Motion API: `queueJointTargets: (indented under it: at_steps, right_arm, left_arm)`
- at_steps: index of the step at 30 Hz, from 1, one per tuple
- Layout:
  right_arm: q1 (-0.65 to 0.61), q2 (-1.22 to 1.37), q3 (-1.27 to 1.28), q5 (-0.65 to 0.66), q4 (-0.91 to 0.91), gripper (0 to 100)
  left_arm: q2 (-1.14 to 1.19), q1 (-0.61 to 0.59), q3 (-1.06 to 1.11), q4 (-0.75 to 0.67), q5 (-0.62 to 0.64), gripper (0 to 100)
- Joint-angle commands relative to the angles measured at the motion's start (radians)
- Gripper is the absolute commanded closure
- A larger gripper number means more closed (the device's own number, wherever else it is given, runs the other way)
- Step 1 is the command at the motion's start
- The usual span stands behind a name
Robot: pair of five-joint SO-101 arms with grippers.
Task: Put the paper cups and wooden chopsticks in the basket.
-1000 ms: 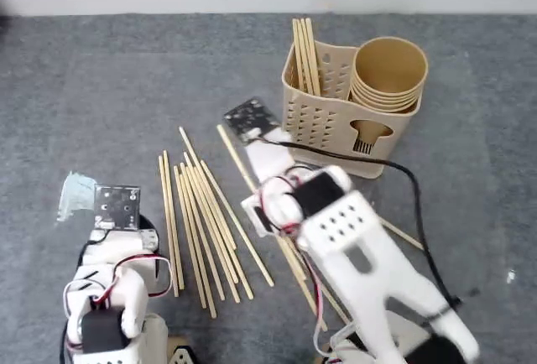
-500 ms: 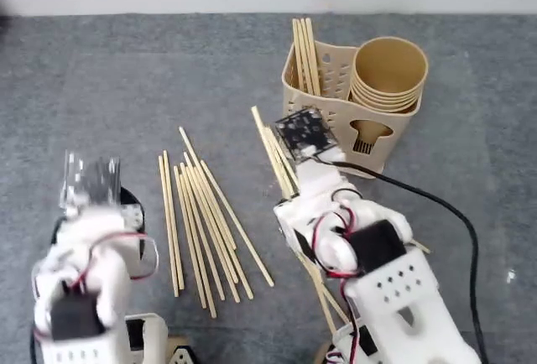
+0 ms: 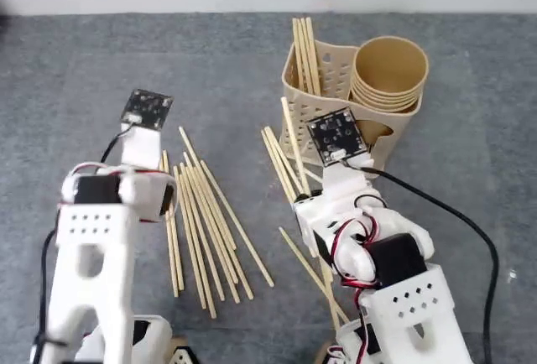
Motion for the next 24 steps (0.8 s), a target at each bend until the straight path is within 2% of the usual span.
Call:
queueJointTargets:
  at_steps: [1,9,16,24]
  right_arm:
    - [0.027,-0.027,-0.006,0.006,0.007,99.1]
    - [0.041,-0.027,-0.006,0.011,0.01,99.1]
    - [0.038,-0.027,-0.005,0.011,0.01,99.1]
    - [0.035,-0.027,-0.005,0.011,0.01,99.1]
  left_arm:
    - [0.087,0.006,-0.058,-0.075,-0.002,88]
    - [0.313,0.005,-0.059,-0.206,0.028,87]
    - [0.499,-0.046,-0.064,-0.318,0.032,87]
    - [0.582,-0.051,-0.119,-0.301,0.034,87]
